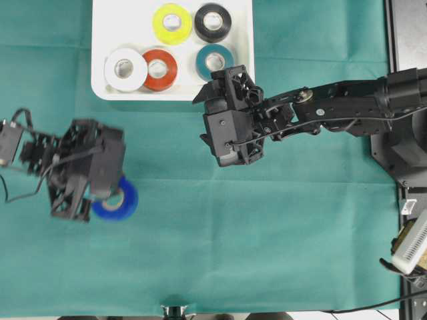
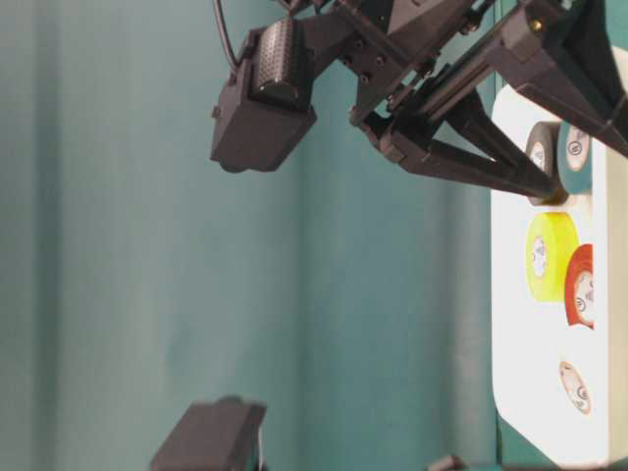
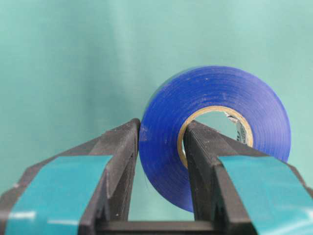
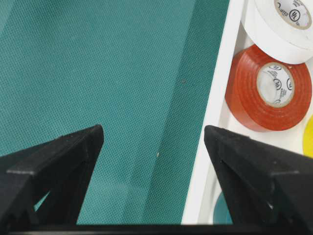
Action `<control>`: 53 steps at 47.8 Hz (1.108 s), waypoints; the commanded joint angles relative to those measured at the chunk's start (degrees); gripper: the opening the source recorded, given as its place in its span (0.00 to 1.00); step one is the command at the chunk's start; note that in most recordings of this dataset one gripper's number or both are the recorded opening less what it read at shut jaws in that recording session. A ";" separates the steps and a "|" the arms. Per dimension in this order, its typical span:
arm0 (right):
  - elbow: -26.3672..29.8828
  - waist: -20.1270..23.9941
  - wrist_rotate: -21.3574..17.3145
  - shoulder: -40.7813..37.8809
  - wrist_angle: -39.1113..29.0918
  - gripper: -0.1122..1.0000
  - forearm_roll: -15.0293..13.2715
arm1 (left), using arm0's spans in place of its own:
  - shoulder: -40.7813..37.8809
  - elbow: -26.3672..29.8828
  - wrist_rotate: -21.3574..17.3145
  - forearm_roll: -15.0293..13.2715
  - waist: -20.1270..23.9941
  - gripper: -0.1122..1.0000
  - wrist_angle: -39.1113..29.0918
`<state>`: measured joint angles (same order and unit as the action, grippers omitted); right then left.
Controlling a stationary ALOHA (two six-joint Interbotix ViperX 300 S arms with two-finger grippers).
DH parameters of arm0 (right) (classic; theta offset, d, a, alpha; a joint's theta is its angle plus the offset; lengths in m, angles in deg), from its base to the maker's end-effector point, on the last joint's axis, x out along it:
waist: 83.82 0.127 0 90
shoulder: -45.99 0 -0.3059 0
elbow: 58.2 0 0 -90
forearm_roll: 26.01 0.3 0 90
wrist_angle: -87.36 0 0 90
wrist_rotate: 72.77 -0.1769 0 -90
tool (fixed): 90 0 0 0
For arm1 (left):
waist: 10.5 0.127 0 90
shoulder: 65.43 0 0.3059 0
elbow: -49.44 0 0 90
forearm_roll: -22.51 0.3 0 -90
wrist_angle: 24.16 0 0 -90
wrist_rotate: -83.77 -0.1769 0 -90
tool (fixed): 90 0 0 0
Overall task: Put the tape alternately from left to right into the white case.
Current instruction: 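Carry the blue roll up into the tray's top-left corner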
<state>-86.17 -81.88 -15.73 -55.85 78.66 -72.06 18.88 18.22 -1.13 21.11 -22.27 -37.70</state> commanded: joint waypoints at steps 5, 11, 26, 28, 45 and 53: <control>0.70 0.35 -0.18 1.67 0.35 0.77 0.09 | 1.58 0.53 -0.09 0.09 4.48 0.33 0.35; 0.70 0.44 -0.18 1.67 0.35 0.77 0.09 | 1.58 0.53 -0.18 0.09 7.21 0.33 0.35; 0.70 0.53 -0.18 1.67 0.35 0.77 0.09 | 1.58 0.79 -0.26 0.09 14.24 0.33 0.62; 0.70 0.53 -0.18 1.67 0.26 0.77 0.09 | 1.58 0.88 -0.26 0.09 15.21 0.33 0.62; 0.79 0.53 -0.18 1.67 0.35 0.77 0.09 | 1.58 1.32 -1.14 0.09 23.38 0.33 0.79; 0.79 0.53 -0.18 1.67 0.35 0.77 0.09 | 1.58 1.76 -2.90 0.09 26.98 0.33 2.02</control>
<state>-86.17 -81.62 -15.82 -55.85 78.66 -72.06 18.96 18.48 -3.77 21.11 3.21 -36.91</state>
